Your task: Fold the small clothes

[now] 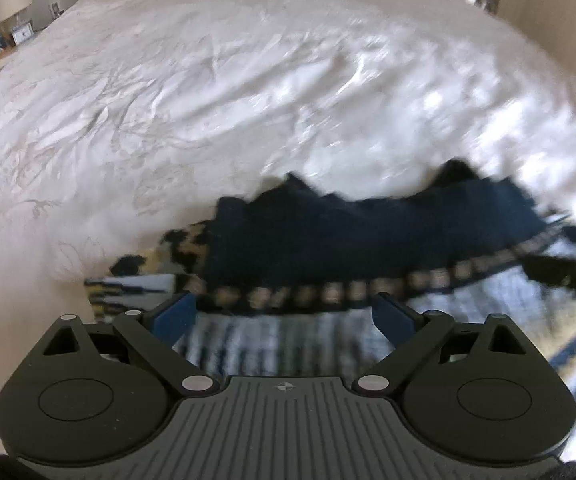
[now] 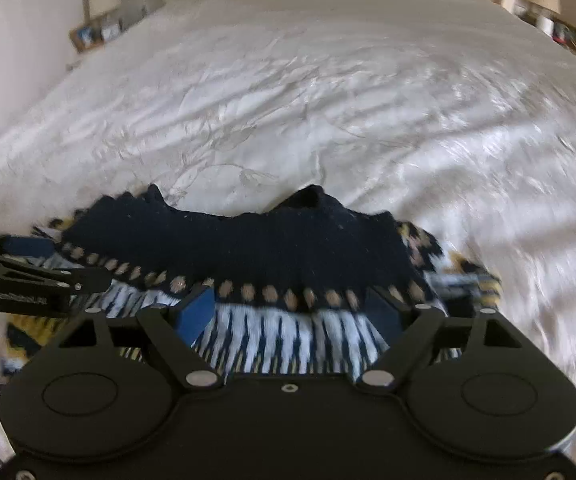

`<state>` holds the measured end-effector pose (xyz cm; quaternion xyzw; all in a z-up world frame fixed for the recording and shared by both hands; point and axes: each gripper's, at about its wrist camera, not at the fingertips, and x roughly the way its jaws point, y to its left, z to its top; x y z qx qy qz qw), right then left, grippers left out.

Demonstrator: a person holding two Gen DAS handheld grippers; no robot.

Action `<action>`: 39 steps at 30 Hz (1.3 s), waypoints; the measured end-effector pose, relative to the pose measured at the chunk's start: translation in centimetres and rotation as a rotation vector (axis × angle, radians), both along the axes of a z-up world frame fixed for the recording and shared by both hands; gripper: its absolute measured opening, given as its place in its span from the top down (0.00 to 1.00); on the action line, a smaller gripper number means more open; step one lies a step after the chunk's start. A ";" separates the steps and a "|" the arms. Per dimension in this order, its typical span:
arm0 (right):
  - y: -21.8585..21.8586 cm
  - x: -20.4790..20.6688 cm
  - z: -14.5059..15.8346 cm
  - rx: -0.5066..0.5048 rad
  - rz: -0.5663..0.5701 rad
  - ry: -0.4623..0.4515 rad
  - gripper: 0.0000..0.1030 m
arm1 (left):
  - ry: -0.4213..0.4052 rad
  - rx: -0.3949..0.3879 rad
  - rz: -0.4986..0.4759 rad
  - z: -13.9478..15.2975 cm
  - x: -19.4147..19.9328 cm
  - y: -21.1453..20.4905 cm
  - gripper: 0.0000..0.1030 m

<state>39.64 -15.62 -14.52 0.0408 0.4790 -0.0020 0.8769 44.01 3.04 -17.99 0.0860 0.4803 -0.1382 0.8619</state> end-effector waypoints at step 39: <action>-11.4 -13.9 -1.8 0.186 -0.409 0.152 0.01 | 0.171 -0.062 0.116 -2.4 -9.2 8.7 0.01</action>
